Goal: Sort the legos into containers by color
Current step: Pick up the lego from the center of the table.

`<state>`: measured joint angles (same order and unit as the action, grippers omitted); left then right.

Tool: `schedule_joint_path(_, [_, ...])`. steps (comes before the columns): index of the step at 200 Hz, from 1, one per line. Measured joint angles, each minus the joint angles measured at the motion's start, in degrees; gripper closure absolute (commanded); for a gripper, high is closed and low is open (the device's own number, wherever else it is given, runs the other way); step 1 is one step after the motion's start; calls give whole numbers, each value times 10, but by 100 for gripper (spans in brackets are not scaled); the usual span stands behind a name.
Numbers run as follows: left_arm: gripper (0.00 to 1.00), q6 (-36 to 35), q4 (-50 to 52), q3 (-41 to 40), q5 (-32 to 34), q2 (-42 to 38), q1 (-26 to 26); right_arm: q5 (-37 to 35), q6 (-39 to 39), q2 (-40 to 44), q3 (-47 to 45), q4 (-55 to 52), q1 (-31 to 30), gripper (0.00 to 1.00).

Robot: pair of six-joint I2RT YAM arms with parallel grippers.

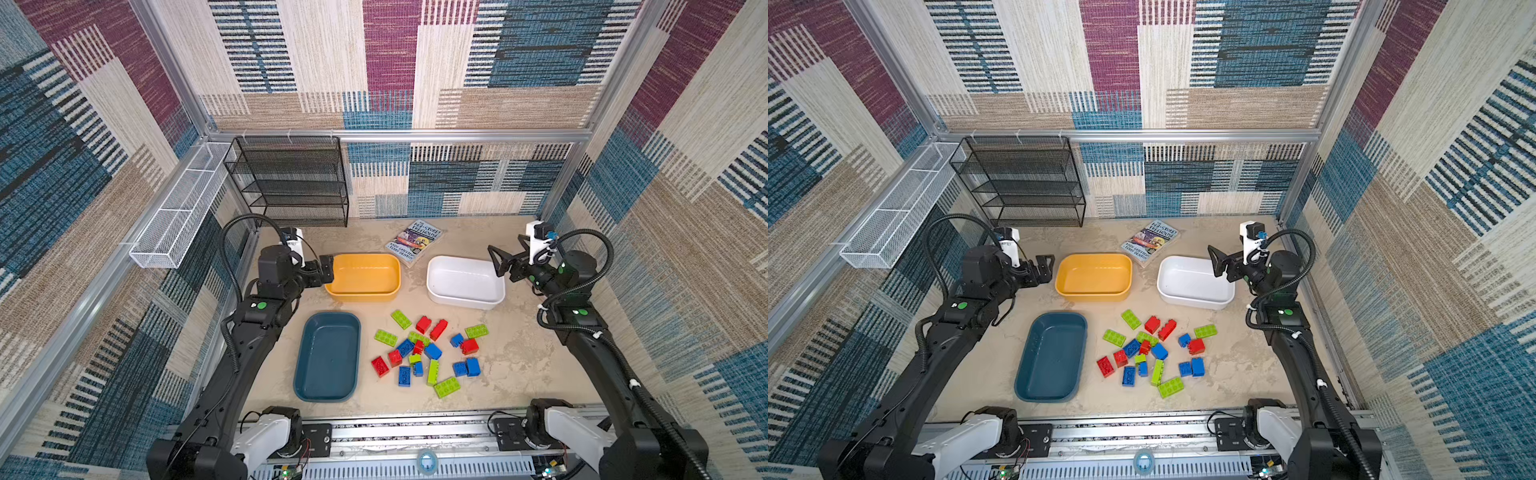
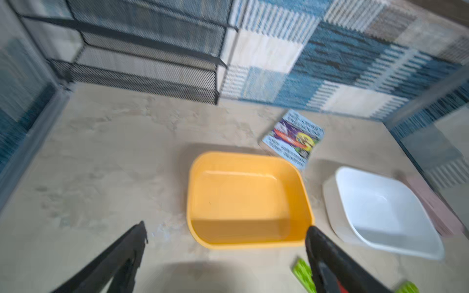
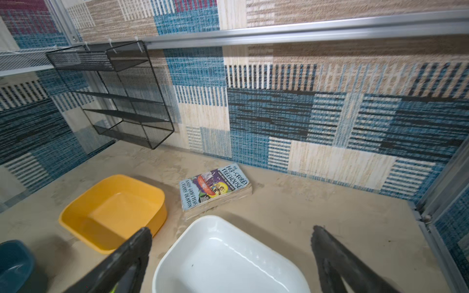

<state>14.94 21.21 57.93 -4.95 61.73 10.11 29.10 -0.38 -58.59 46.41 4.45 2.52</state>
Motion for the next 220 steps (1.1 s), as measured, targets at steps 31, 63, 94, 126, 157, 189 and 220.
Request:
schedule_joint_path(31, [11, 33, 128, 20, -17, -22, 73, 47, -1, 4, 55, -135, 0, 1])
schedule_joint_path(63, [17, 78, 226, 31, -28, -25, 168, 80, -16, 7, 81, -260, -8, 1])
schedule_joint_path(94, [18, 111, 273, 44, -28, 7, 270, 96, -35, 12, 94, -327, -30, 1])
schedule_joint_path(126, [19, 133, 288, 71, -11, 77, 332, 94, -45, -3, 104, -357, -68, 1])
schedule_joint_path(157, [24, 215, 264, 67, 46, 99, 355, 90, -46, -17, 106, -359, -86, 1])
schedule_joint_path(189, [26, 365, 248, 65, 130, 137, 403, 82, -46, -25, 106, -360, -93, 1])
schedule_joint_path(220, [23, 515, 260, 88, 187, 199, 421, 82, -46, -27, 103, -360, -95, 1])
